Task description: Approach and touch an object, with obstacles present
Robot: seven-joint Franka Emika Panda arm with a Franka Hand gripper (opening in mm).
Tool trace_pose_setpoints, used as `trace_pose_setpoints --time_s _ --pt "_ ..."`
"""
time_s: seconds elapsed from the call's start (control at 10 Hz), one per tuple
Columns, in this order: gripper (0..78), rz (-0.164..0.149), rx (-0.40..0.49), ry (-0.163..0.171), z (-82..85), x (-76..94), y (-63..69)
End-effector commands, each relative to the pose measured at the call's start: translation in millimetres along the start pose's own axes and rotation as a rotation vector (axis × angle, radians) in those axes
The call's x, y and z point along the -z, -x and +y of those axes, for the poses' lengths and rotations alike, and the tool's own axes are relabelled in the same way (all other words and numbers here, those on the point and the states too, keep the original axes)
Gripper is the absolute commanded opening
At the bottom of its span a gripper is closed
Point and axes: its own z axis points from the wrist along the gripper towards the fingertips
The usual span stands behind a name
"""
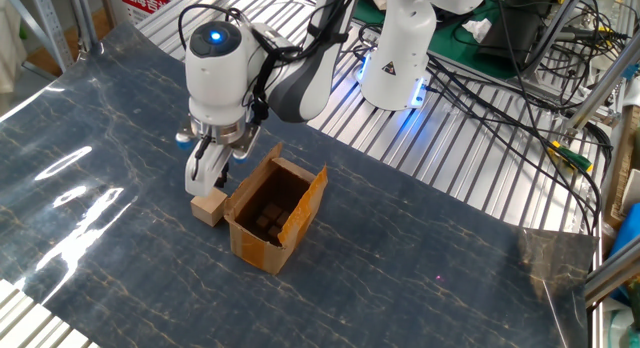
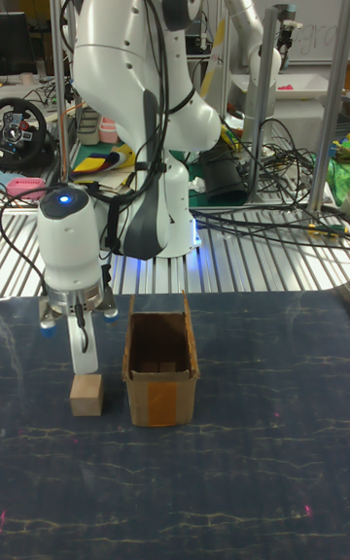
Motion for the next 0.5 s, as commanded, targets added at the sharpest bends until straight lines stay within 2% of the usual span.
trace_pose_setpoints --time_s 0.1,0.5 --pt "0.0 -0.004 -0.017 0.016 6.6 0.8 1.6" --pt "0.0 -0.008 -0.023 0.024 10.9 -0.3 2.5"
